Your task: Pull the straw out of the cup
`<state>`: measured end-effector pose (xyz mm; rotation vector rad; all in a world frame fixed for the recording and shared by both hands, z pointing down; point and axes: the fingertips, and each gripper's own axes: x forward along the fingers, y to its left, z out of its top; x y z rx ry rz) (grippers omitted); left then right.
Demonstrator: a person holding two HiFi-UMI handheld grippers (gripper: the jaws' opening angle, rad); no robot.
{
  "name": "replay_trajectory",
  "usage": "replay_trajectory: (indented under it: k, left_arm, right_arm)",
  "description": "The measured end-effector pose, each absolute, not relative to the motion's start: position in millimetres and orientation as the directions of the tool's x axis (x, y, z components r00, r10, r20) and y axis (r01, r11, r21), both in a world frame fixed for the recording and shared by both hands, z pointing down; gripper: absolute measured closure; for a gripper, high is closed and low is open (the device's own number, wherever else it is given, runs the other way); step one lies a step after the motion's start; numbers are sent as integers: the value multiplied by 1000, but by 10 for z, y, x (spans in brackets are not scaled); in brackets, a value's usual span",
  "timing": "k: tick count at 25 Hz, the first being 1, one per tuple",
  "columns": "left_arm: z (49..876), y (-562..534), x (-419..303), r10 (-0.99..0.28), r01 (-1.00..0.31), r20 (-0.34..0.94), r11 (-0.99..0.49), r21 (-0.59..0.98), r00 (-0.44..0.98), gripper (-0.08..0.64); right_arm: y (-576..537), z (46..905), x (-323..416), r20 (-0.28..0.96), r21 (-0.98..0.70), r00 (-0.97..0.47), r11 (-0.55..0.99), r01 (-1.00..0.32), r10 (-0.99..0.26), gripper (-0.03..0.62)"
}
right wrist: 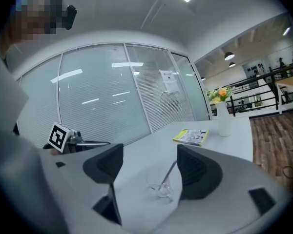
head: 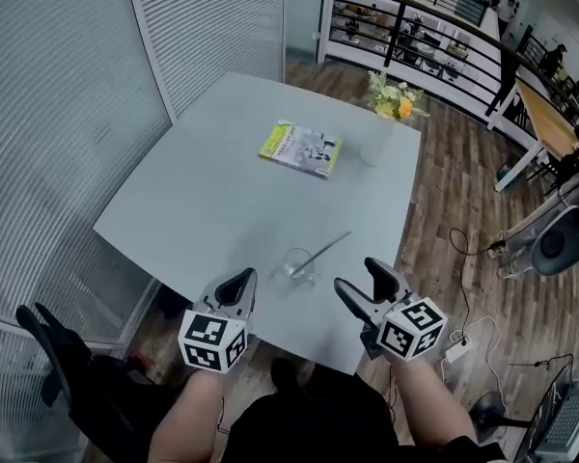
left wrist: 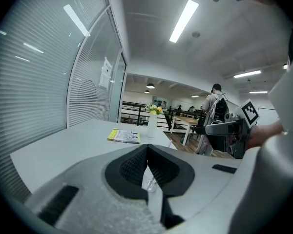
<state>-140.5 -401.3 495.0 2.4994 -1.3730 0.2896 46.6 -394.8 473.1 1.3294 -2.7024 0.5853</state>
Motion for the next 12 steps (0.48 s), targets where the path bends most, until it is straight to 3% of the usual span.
replay_trajectory:
  k: [12]
  left_arm:
    - [5512,-4358,-1438,-776,-860,376,-487,154,507,552]
  right_arm:
    - [-4393,5477,339,310,-335,-653,564,-755,-691,232]
